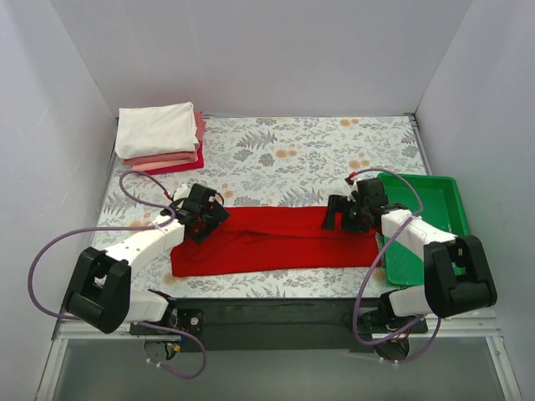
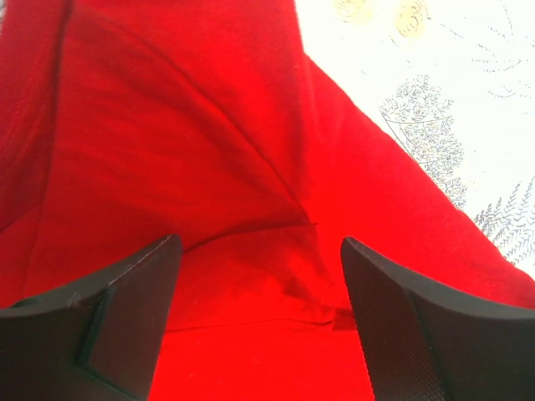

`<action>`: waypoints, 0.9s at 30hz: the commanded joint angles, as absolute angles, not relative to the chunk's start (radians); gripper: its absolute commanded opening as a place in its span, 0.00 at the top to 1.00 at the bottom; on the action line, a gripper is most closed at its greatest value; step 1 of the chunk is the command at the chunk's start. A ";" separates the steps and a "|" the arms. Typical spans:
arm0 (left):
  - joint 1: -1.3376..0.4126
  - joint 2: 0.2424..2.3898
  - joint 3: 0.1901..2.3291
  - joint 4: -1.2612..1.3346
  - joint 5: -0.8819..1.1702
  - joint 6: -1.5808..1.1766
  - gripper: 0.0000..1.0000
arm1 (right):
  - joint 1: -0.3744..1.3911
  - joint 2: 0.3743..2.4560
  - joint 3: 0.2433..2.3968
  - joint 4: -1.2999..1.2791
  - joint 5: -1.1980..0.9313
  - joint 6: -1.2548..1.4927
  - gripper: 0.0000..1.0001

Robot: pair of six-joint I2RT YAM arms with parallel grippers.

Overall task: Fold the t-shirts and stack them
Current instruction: Fold the tshirt

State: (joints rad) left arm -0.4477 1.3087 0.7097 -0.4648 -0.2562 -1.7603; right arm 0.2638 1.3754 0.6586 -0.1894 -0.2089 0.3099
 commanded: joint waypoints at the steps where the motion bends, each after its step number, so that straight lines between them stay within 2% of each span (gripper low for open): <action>1: -0.443 1.341 0.755 -0.422 -0.232 -1.689 0.25 | 0.267 1.387 0.640 -0.160 -0.207 0.310 0.02; 5: -0.445 1.385 0.767 -0.423 -0.219 -1.663 0.31 | 0.267 1.381 0.632 -0.161 -0.201 0.313 0.02; 6: -0.446 1.393 0.773 -0.429 -0.219 -1.657 0.38 | 0.268 1.379 0.629 -0.160 -0.199 0.316 0.02; 8: -0.451 1.419 0.802 -0.466 -0.230 -1.651 0.44 | 0.268 1.373 0.624 -0.160 -0.192 0.319 0.02; 9: -0.460 1.427 0.816 -0.486 -0.238 -1.651 0.50 | 0.268 1.368 0.623 -0.161 -0.192 0.318 0.02; 15: -0.520 1.489 0.908 -0.673 -0.325 -1.667 0.58 | 0.267 1.344 0.603 -0.161 -0.170 0.325 0.02; 19: -0.541 1.551 0.951 -0.738 -0.344 -1.680 0.68 | 0.268 1.330 0.597 -0.163 -0.167 0.324 0.02; 23: -0.554 1.568 0.980 -0.790 -0.353 -1.704 0.97 | 0.265 1.318 0.594 -0.167 -0.161 0.319 0.02; 24: -0.563 1.562 0.982 -0.796 -0.353 -1.709 1.00 | 0.267 1.312 0.591 -0.169 -0.158 0.321 0.02; 27: -0.581 1.529 0.982 -0.810 -0.359 -1.724 1.00 | 0.267 1.304 0.588 -0.167 -0.158 0.318 0.02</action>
